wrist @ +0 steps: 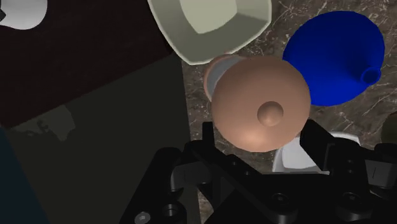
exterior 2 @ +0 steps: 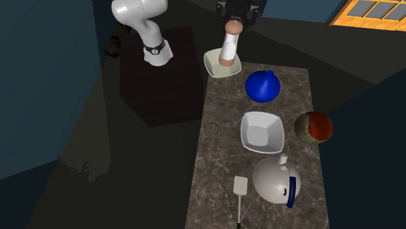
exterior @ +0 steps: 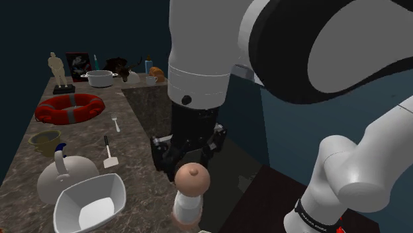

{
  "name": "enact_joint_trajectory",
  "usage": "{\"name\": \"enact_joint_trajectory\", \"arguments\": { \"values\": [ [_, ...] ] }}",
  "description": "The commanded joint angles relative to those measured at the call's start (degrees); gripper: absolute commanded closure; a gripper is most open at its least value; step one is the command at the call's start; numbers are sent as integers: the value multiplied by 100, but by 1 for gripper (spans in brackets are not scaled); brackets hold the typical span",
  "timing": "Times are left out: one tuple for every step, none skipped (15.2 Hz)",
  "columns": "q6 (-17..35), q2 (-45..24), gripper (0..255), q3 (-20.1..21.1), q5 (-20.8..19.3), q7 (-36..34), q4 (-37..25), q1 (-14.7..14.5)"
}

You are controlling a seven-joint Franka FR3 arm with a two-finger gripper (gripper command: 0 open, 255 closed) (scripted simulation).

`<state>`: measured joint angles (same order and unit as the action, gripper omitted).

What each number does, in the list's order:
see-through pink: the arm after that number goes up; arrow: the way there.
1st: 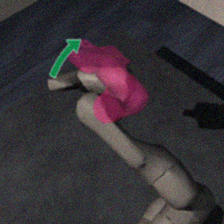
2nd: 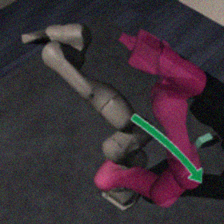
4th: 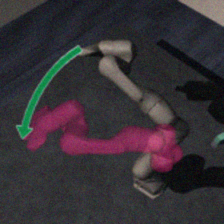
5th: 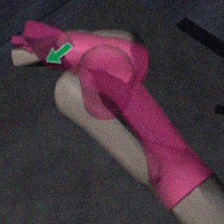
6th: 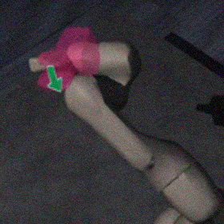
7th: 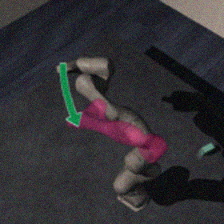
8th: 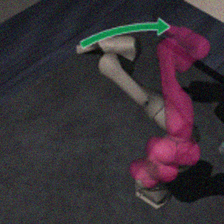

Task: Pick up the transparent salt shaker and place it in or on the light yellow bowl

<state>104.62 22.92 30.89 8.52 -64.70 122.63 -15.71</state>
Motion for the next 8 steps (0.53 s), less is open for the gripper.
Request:
{"name": "enact_joint_trajectory", "arguments": {
  "values": [
    [-110, 316, 255, 59, 173, -130, 177, -150],
    [-185, 457, 255, 87, 248, -196, 229, -222],
    [-263, 594, 255, 115, 322, -266, 273, -296],
    [-343, 726, 255, 146, 395, -339, 311, -369],
    [-425, 853, 255, 178, 466, -416, 342, -442],
    [-520, 992, 255, 217, 545, -509, 369, -526],
    [-445, 995, 255, 230, 556, -509, 447, -535],
    [-370, 999, 255, 246, 568, -508, 524, -542]
  ]
}}
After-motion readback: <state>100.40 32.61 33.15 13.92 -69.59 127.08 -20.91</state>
